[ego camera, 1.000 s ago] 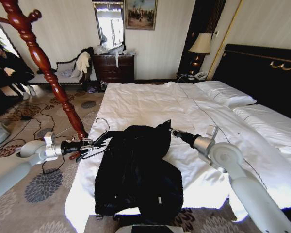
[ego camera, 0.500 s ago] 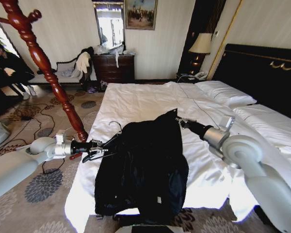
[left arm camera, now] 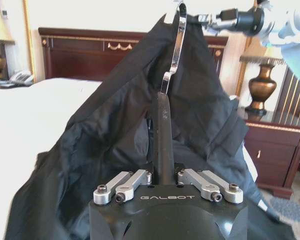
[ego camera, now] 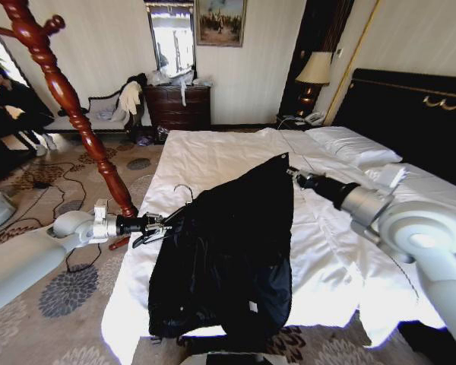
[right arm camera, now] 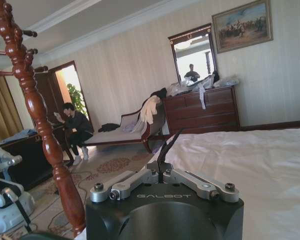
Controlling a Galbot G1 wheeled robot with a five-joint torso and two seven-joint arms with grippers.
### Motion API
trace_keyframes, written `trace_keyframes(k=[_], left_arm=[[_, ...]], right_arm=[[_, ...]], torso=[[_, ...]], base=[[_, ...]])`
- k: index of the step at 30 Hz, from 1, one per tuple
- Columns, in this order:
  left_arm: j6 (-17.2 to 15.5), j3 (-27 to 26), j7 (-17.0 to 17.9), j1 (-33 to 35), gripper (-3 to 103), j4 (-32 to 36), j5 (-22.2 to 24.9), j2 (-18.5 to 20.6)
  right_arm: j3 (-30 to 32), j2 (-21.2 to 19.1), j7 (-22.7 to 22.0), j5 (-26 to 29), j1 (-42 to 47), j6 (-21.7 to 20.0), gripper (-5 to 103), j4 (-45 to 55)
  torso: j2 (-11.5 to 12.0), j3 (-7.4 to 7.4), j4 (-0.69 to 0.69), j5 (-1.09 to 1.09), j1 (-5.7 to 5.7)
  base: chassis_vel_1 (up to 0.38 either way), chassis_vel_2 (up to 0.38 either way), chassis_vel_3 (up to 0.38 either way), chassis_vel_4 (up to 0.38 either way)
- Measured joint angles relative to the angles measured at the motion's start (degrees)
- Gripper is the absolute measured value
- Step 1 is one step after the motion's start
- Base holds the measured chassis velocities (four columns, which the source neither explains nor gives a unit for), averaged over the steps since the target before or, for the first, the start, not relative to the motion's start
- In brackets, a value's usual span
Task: Pick up the clothes from the bed and hang them on the clothes hanger.
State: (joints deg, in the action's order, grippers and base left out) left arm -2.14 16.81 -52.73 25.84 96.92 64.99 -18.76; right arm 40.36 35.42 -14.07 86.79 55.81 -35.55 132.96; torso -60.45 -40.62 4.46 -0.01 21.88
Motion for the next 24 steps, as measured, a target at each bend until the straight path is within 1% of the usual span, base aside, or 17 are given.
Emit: trace_keyframes(k=[3,4,7,9,12,15,16,18,24], left_arm=[[-1.07,-0.11,1.45,-0.42,16,2.53,1.48,-0.92],[-1.07,-0.11,1.45,-0.42,16,2.53,1.48,-0.92],[-2.24,0.6,3.11,-0.9,16,4.33,3.21,-1.78],[-2.45,0.94,3.48,-1.07,16,4.52,3.26,-2.06],[-3.34,1.89,5.43,-1.4,16,4.65,3.47,-2.97],[-3.73,2.14,6.37,-1.66,16,4.18,2.39,-3.5],[-3.82,2.19,7.15,-1.74,16,3.79,1.7,-3.92],[-4.23,2.42,8.52,-1.99,16,3.68,1.9,-4.52],[-5.04,4.11,9.32,-3.42,16,4.4,2.53,-5.79]], right_arm=[[-0.46,0.55,0.06,-0.6,0.95,0.04,0,0.73],[-0.46,0.55,0.06,-0.6,0.95,0.04,0,0.73],[-0.8,0.72,-0.07,-0.36,0.89,0.22,0,1.43],[-0.78,0.6,-0.09,-0.2,0.9,0.29,0,1.65],[-0.27,0.32,-0.12,0.09,1.13,0.48,0,2.55],[0.15,0.19,-0.13,0.43,1.21,0.63,0,3.08],[0.52,0.08,-0.14,1.0,1.24,0.71,0,3.52],[0.95,-0.02,-0.27,1.94,1.25,0.87,0,4.29],[0.71,-0.21,-0.45,2.84,0.93,1.46,0,5.79]], torso=[[0.0,0.0,0.02,0.02,0.0],[0.0,0.0,0.02,0.02,0.0],[0.0,0.0,-0.01,0.01,0.0],[0.0,0.0,0.0,0.01,0.0],[0.0,0.0,0.0,0.01,0.0],[0.0,0.0,0.0,0.01,0.0],[0.0,0.0,0.0,0.01,0.0],[0.0,0.0,0.0,0.0,0.0],[0.0,0.0,0.0,0.01,0.0]], base=[[0.0,0.0,0.0,0.0],[0.0,0.0,0.0,0.0],[0.0,0.0,0.0,0.0],[0.0,0.0,0.0,0.0],[0.0,0.0,0.0,0.0],[0.0,0.0,0.0,0.0],[0.0,0.0,0.0,0.0],[0.0,0.0,0.0,0.0],[0.0,0.0,0.0,0.0]])
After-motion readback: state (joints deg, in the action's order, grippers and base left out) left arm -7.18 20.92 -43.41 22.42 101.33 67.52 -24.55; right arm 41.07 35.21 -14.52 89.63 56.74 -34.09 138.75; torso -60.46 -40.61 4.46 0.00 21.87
